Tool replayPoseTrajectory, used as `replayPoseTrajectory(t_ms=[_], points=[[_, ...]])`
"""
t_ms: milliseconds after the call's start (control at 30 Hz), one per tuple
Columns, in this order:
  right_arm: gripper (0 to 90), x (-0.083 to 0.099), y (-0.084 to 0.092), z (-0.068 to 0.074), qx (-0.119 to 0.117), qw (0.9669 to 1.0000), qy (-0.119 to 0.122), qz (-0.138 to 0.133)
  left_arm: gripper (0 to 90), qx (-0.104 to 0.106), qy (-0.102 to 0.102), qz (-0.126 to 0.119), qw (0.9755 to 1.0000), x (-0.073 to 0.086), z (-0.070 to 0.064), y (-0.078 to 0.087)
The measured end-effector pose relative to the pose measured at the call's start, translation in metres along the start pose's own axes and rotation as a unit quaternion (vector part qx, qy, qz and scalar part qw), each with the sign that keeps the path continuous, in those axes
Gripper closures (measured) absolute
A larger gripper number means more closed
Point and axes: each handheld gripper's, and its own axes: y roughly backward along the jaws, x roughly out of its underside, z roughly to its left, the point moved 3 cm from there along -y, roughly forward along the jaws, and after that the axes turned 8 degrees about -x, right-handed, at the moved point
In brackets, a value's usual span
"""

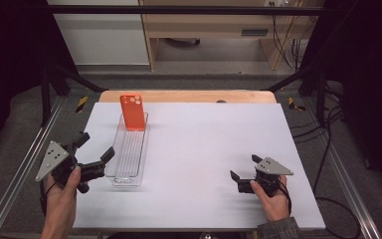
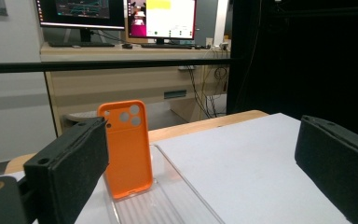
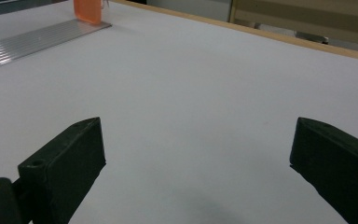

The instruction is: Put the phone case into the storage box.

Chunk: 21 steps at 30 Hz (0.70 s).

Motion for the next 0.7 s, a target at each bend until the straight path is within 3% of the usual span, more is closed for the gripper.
replayPoseTrajectory(t_ms=[267,700], points=[[3.1,0.0,0.0,0.0,0.0,1.0,0.001,0.002,2.7,-0.009,-0.007,-0.005,0.9999,0.012,0.011,0.009],[3.1,0.001,-0.001,0.0,0.0,1.0,0.0,0.004,2.5,-0.012,-0.005,-0.015,0.9998,0.029,0.011,0.019]])
